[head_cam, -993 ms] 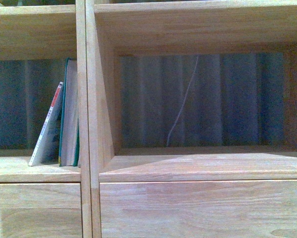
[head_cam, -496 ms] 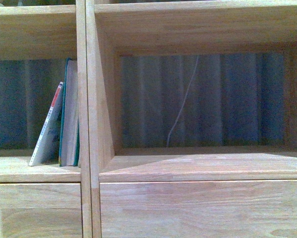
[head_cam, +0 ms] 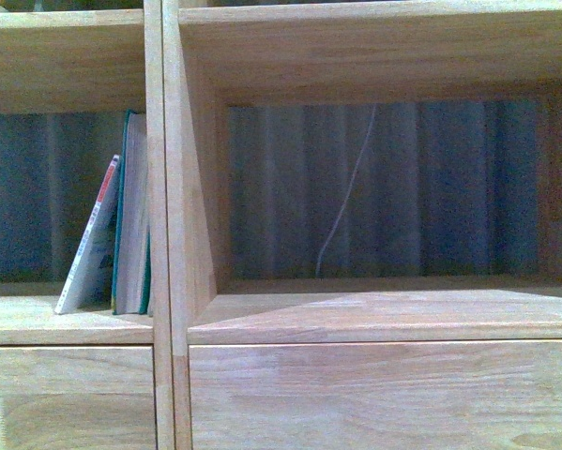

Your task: Organize books on shelf

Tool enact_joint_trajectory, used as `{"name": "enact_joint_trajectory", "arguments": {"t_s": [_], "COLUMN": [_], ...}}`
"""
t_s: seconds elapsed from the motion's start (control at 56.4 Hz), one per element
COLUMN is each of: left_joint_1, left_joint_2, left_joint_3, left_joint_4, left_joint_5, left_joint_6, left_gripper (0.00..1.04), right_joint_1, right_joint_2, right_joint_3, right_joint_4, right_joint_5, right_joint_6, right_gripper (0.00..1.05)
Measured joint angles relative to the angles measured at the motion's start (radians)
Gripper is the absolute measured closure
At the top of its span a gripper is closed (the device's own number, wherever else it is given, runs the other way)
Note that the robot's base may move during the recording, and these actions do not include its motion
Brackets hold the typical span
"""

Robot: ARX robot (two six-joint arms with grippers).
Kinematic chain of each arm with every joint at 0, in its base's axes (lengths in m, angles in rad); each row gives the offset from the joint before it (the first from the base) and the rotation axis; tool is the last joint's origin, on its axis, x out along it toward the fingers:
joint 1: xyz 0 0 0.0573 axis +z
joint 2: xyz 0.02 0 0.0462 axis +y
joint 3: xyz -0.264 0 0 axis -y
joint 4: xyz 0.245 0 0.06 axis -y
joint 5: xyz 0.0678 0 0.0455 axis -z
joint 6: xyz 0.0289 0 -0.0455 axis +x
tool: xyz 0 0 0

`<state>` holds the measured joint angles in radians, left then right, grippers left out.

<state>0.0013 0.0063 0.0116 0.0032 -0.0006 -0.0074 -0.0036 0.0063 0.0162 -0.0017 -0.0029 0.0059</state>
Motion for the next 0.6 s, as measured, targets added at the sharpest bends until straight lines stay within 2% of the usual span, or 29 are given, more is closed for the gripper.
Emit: {"name": "enact_joint_trajectory", "arguments": {"t_s": [0.071, 0.142, 0.603], "left_joint_1": [0.0, 0.0, 0.0], "left_joint_2": [0.0, 0.0, 0.0], "left_joint_3": [0.0, 0.0, 0.0], "left_joint_4": [0.0, 0.0, 0.0], "left_joint_5": [0.0, 0.0, 0.0], "left_joint_6": [-0.001, 0.0, 0.0], "left_gripper": [1.01, 0.89, 0.11], "right_joint_1": [0.0, 0.0, 0.0], "right_joint_2": [0.0, 0.0, 0.0], "right_joint_3": [0.0, 0.0, 0.0], "right_joint_4": [0.0, 0.0, 0.0], "right_joint_5": [0.0, 0.0, 0.0], "right_joint_6": [0.0, -0.002, -0.002], "right_gripper": [1.02, 1.01, 0.25]}}
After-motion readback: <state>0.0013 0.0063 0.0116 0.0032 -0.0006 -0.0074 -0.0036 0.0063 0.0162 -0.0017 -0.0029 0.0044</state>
